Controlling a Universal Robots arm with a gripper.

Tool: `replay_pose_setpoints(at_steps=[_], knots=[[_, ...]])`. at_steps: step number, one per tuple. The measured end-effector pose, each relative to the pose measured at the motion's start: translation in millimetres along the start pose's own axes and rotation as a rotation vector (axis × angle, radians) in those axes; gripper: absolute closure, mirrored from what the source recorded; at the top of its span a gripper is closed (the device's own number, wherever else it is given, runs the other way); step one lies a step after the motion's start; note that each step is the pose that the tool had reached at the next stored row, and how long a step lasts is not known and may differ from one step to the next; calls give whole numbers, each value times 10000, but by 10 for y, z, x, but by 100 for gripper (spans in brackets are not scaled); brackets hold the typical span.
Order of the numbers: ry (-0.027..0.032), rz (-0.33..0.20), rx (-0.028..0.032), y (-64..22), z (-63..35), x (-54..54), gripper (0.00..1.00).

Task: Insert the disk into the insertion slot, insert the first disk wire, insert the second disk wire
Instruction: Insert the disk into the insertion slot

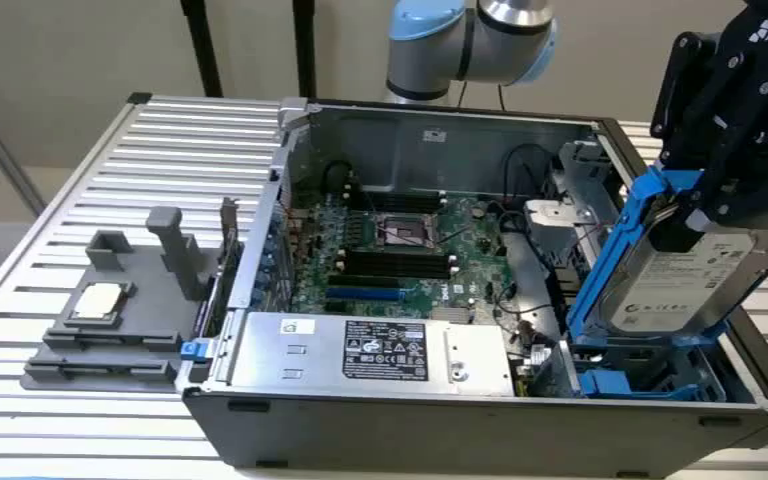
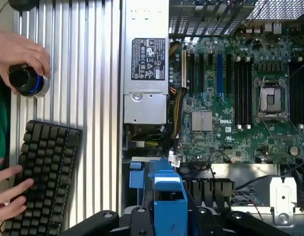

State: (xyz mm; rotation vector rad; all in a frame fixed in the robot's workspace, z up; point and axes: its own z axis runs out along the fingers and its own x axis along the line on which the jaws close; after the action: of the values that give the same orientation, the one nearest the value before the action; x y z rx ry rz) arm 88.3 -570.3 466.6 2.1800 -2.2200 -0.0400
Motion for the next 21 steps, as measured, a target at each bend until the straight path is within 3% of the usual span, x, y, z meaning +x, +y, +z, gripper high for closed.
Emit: replay_pose_setpoints(at_steps=[11,16,19,21], knots=[[1,-1,-9,3,2,0,67],[19,-1,-337,-112,-2,1,67],[38,3,-430,-166,-4,32,67],[36,14,-461,-173,-4,79,67]])
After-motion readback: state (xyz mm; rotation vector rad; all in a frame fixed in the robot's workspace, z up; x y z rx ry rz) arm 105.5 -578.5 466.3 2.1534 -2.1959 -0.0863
